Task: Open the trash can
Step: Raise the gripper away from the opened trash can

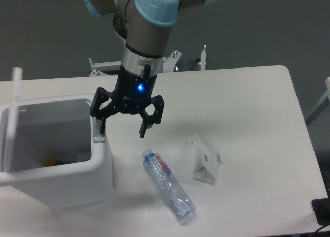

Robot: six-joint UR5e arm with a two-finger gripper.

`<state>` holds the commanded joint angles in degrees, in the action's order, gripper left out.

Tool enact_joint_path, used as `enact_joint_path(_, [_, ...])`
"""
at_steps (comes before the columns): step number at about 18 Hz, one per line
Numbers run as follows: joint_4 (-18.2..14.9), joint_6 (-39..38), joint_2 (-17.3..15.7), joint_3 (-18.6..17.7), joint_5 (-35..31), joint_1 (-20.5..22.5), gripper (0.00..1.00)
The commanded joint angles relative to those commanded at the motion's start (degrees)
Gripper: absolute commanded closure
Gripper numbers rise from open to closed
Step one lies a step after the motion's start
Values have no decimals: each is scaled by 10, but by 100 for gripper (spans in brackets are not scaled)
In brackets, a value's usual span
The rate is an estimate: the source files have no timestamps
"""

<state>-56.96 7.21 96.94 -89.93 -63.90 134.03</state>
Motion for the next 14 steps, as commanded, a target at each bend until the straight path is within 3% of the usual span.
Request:
enact_joint_path(5, [33, -17, -1, 55, -5, 47, 0])
enact_joint_path(8, [46, -25, -4, 64, -6, 103, 0])
enact_joint_path(12, [55, -15, -11, 68, -54, 161, 0])
enact_joint_path(14, [62, 16, -11, 66, -54, 184, 0])
